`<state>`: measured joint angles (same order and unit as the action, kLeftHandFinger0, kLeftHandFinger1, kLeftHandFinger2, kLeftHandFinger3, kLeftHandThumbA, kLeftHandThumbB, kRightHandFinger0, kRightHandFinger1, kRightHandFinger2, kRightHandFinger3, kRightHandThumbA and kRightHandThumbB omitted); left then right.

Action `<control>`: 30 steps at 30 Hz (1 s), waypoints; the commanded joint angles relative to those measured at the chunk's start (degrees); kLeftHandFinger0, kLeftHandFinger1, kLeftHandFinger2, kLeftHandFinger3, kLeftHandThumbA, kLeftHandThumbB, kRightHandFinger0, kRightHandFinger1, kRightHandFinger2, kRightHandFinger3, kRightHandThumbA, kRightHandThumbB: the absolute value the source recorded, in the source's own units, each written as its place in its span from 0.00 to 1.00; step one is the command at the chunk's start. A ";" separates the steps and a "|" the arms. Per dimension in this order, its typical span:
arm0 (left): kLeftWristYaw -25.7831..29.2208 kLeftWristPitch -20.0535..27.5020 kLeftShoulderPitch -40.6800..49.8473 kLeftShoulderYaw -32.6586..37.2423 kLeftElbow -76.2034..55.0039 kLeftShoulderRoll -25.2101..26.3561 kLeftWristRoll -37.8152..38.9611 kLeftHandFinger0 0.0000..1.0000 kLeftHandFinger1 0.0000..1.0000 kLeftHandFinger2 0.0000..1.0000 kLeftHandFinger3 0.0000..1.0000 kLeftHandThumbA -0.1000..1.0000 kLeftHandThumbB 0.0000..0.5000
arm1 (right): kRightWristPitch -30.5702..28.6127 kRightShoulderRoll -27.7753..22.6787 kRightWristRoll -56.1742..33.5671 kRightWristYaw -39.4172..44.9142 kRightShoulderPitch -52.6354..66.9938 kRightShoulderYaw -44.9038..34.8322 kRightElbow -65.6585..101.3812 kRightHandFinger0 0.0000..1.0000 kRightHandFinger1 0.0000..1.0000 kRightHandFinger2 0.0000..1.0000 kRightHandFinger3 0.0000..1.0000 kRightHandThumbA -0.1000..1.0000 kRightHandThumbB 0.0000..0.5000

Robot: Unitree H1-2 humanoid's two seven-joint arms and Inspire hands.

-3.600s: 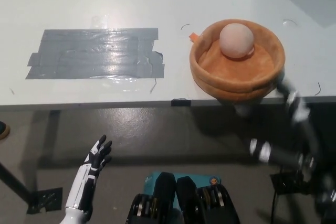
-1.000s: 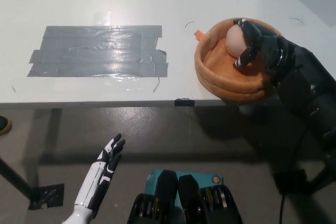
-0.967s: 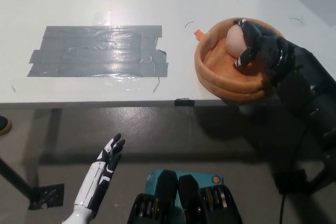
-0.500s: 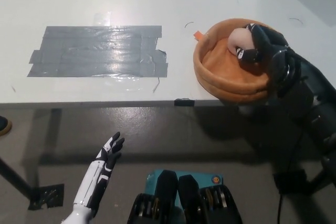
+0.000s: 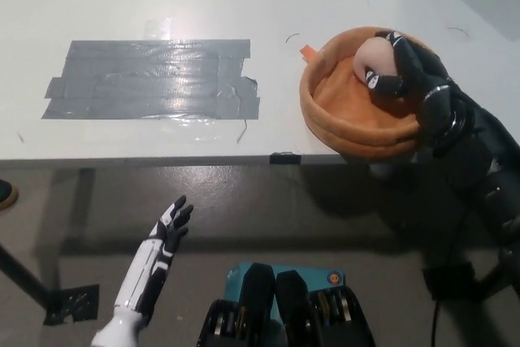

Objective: An emotional support dumpling is kept in a soft plate infront in the middle of the desk infront of the robot. The robot extends its right arm to pick up the dumpling and hands it to a person

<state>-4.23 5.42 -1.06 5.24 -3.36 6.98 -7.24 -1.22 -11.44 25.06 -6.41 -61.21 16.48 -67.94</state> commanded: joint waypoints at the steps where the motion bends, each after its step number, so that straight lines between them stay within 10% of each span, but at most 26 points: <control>1: 0.01 1.61 -3.36 -1.05 0.04 0.47 1.00 1.00 1.00 1.00 1.00 1.00 0.26 | -1.46 0.41 -3.95 -1.43 -7.06 -3.75 4.98 0.05 0.59 0.97 1.00 0.00 0.37; 8: 0.17 1.54 -4.62 -1.25 0.21 0.07 0.62 1.00 1.00 1.00 1.00 1.00 0.18 | 1.54 0.31 -6.66 1.35 -6.90 -8.69 18.78 0.03 0.54 0.93 0.89 0.00 0.34; 30: 0.19 0.73 -6.64 -0.83 0.72 0.22 -1.04 1.00 1.00 1.00 1.00 1.00 0.33 | 8.97 0.96 -5.46 4.92 -3.54 -8.50 45.80 0.01 0.54 0.90 0.92 0.00 0.32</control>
<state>-4.23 5.36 -6.66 4.35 -1.60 6.91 -7.51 6.77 -10.63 18.11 -2.00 -62.68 7.15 -24.50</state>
